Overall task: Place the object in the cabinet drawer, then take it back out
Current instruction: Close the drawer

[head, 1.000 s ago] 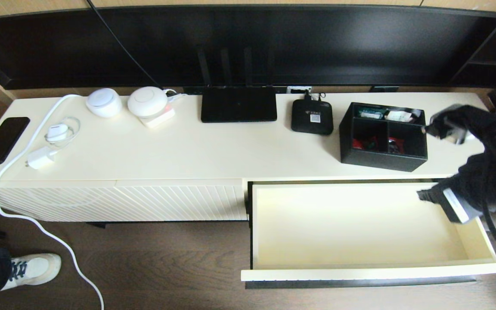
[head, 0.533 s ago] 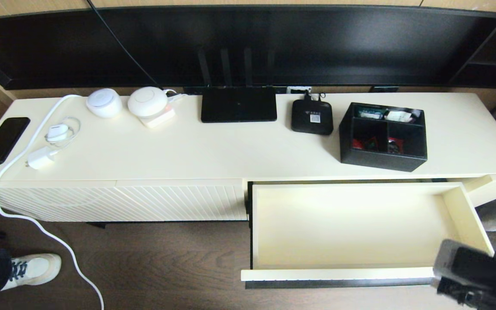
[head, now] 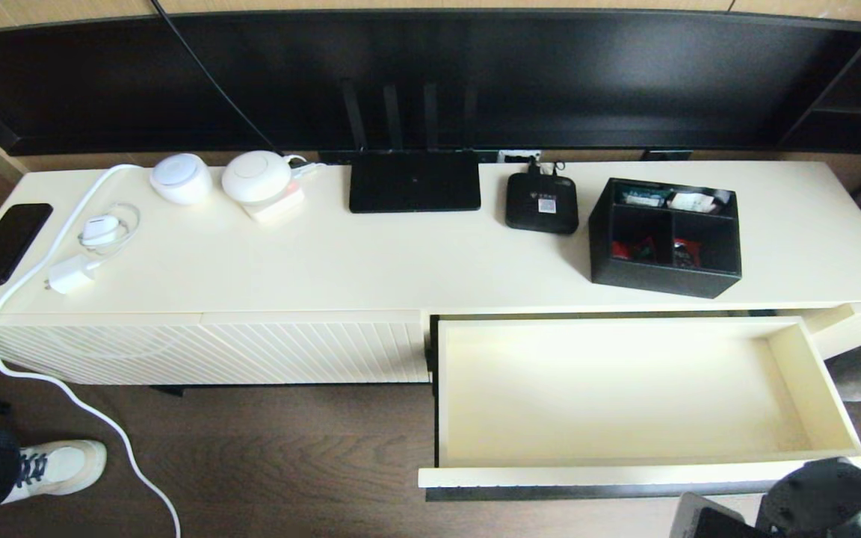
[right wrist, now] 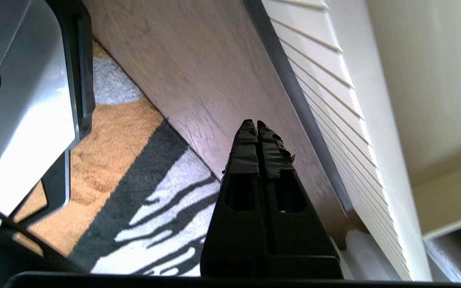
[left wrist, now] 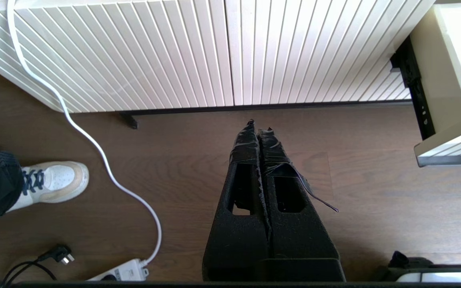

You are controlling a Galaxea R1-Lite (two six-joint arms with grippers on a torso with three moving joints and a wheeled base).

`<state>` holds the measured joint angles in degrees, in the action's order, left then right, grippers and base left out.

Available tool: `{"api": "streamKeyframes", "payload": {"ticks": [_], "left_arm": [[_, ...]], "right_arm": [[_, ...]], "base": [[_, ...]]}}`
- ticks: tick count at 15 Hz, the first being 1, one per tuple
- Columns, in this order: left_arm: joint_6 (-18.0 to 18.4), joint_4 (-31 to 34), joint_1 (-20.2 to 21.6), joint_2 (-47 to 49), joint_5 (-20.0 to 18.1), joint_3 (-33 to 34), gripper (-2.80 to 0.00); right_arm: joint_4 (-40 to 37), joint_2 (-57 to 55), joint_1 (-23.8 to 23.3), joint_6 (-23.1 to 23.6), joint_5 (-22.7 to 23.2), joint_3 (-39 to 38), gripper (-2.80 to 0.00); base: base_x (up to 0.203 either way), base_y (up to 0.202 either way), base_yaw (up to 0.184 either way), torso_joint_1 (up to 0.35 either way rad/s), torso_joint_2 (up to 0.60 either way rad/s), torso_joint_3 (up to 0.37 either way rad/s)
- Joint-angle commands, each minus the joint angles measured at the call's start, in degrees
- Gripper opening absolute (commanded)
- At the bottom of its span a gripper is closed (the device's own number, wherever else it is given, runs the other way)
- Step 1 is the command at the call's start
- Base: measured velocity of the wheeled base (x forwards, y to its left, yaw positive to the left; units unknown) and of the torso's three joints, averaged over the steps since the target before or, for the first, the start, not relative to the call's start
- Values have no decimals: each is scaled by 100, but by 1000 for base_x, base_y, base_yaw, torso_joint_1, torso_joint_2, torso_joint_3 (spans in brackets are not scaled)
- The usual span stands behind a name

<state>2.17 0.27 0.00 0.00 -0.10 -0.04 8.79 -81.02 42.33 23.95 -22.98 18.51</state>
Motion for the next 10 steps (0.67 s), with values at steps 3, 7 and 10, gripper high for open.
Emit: {"api": "streamKeyframes", "payload": {"ticks": [3,7,10], "left_arm": [[3,0,0,5,-3,4,-280],[3,-6,0,8,1,-2,-280],[3,0,0,9,1,2,-280]], "right_arm": [[1109,-970,2,31,-8,-255,-280],[1664,-1430,-92,46,-72,-178,-280],[2085,-1756,-349,46,-84,-39,-280]], "base": [[0,0,0,0,0,0],[0,0,0,0,0,0],[0,0,0,0,0,0]]}}
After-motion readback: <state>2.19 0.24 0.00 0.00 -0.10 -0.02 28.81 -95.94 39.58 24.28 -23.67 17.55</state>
